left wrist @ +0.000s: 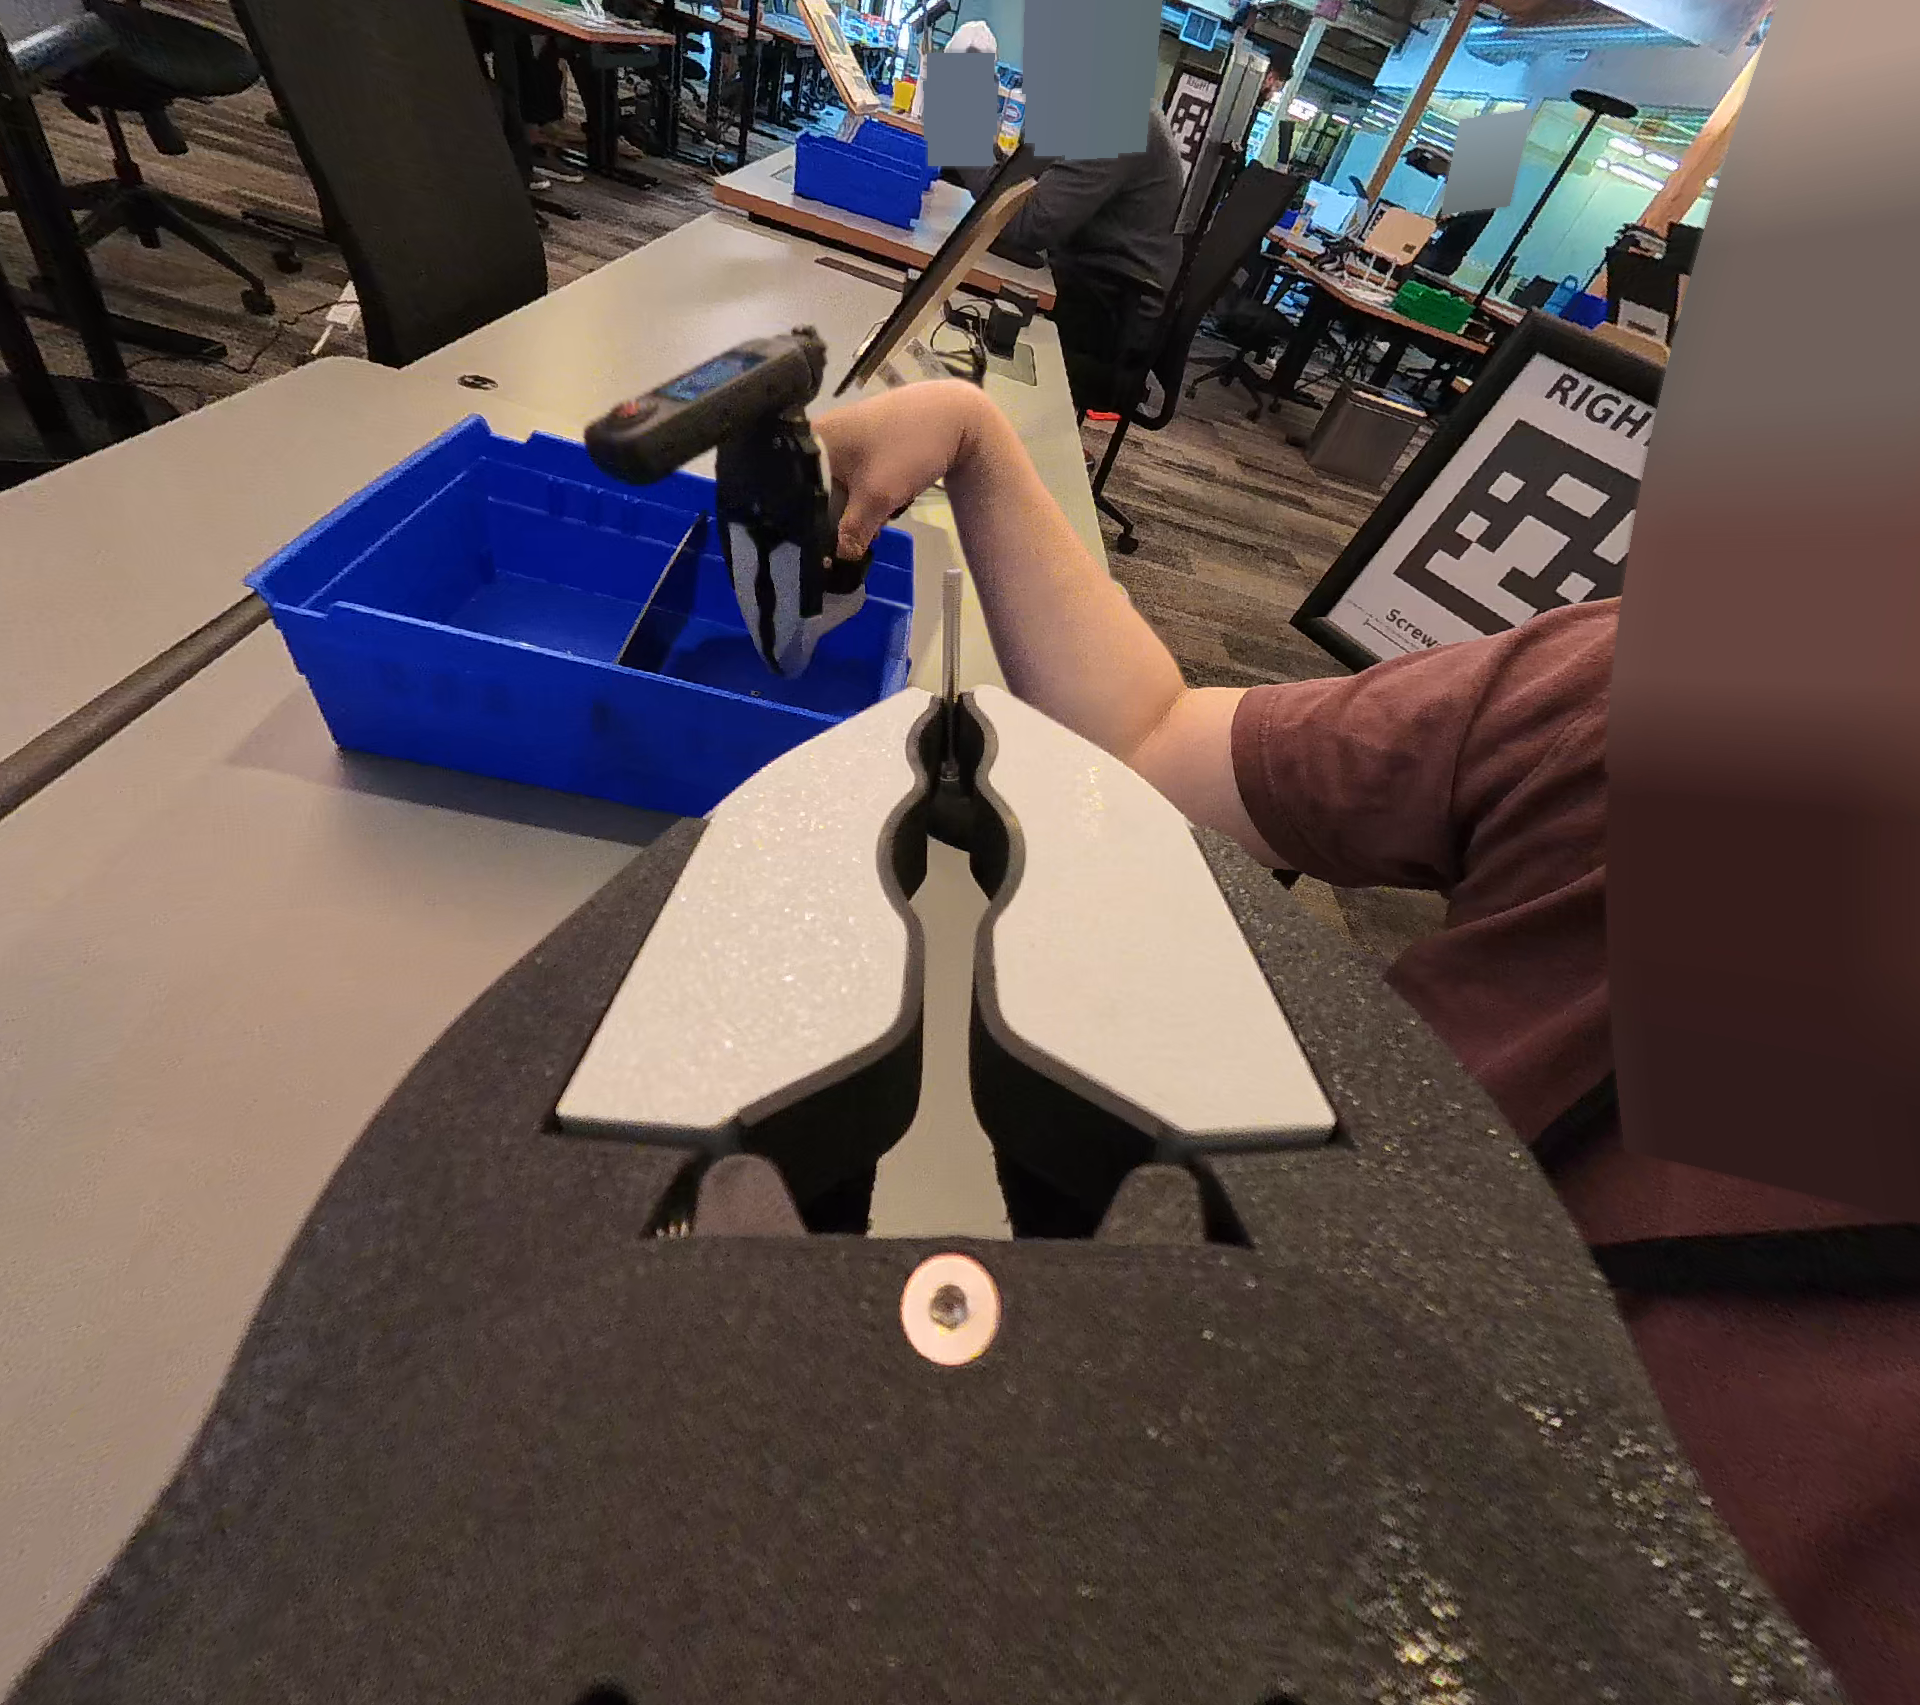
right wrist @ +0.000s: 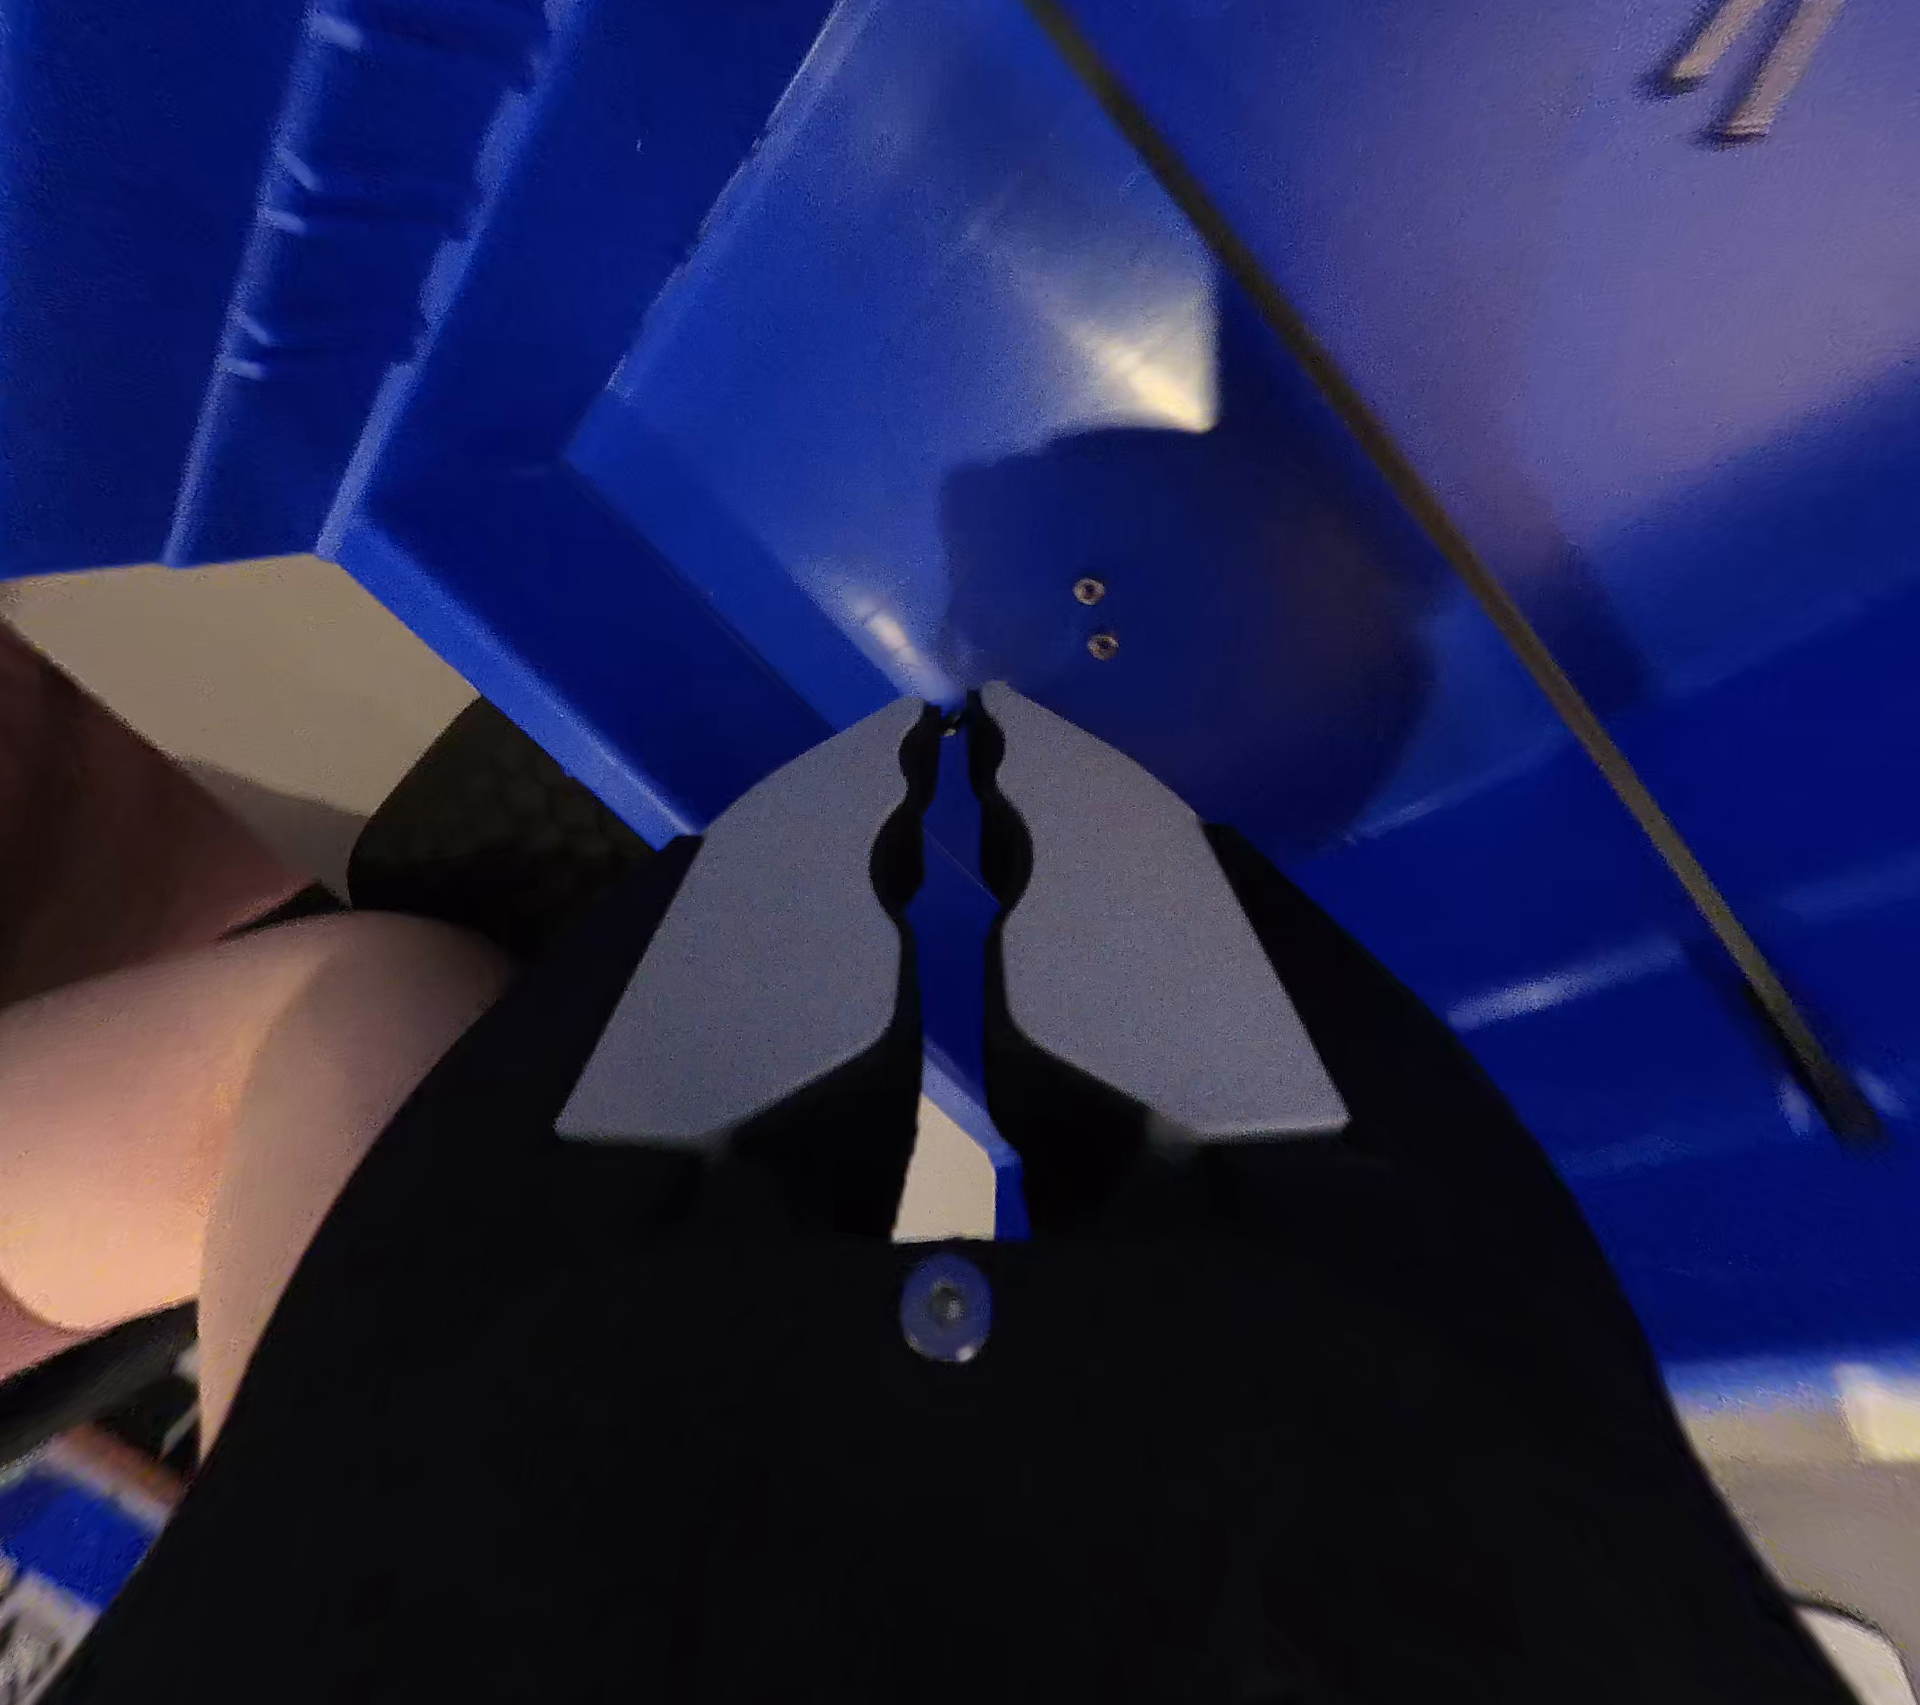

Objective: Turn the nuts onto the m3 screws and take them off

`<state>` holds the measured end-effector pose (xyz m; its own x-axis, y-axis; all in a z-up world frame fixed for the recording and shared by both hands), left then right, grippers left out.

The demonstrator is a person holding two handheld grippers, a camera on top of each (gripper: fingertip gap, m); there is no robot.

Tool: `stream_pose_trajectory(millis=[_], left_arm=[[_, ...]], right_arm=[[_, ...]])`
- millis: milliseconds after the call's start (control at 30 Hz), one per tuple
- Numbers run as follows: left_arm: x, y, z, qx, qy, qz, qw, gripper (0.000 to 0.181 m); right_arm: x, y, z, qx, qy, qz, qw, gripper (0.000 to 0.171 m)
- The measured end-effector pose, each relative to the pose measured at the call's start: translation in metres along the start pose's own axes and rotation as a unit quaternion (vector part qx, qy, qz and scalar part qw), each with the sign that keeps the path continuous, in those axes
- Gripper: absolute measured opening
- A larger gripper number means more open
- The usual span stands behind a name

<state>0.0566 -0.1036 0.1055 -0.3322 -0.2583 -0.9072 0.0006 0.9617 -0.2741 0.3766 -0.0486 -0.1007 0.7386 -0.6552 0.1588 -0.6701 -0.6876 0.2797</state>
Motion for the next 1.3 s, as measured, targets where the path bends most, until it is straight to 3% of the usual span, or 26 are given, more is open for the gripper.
stream_pose_trajectory(millis=[67,200,400,467,533,600,667,800,867,1033,1300], left_arm=[[0.0,0.001,-0.002,-0.005,-0.001,0.002,1.0,0.002],[0.0,0.003,-0.003,-0.007,-0.002,-0.001,1.0,0.002],[0.0,0.008,0.0,-0.031,-0.005,0.009,0.999,0.002],[0.0,0.009,0.002,-0.045,-0.006,0.018,0.999,0.002],[0.0,0.009,0.004,-0.049,-0.009,0.022,0.999,0.002],[0.0,0.011,0.005,-0.05,-0.014,0.016,0.999,0.002],[0.0,0.012,0.006,-0.046,-0.017,0.011,0.999,0.002],[0.0,0.014,0.006,-0.049,-0.022,0.008,0.999,0.002],[0.0,0.015,0.006,-0.051,-0.026,0.008,0.998,0.002],[0.0,0.014,0.006,-0.048,-0.025,0.007,0.999,0.002],[0.004,0.015,0.01,-0.044,-0.004,0.005,0.999,0.002]], right_arm=[[-0.005,0.001,0.005,-0.01,0.002,-0.014,1.0,0.007],[-0.013,0.002,-0.018,-0.001,-0.073,-0.001,0.997,0.022],[-0.011,0.028,-0.084,0.142,-0.19,-0.041,0.971,0.024],[-0.032,0.066,-0.122,0.177,-0.296,-0.128,0.93,0.024],[-0.057,0.115,-0.163,0.179,-0.421,-0.22,0.861,0.027],[-0.076,0.166,-0.197,0.118,-0.541,-0.284,0.782,0.027],[-0.09,0.205,-0.215,0.02,-0.615,-0.314,0.723,0.026],[-0.116,0.241,-0.213,-0.145,-0.641,-0.314,0.686,0.026],[-0.127,0.251,-0.205,-0.188,-0.627,-0.318,0.686,0.024],[-0.15,0.259,-0.182,-0.181,-0.596,-0.316,0.716,0.019],[-0.152,0.268,-0.17,-0.217,-0.561,-0.348,0.719,0.003]])
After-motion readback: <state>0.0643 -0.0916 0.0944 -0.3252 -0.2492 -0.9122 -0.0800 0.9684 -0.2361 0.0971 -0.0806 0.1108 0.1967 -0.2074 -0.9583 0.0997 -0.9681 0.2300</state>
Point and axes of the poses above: each gripper's, where its closed fingertips meet, z out along the fingers, x out of its underside, y = z × x across the jaws, the point moved 3 cm from there along -z, back along the fingers, and after that the axes turned 12 degrees about y, right-handed, at the moved point
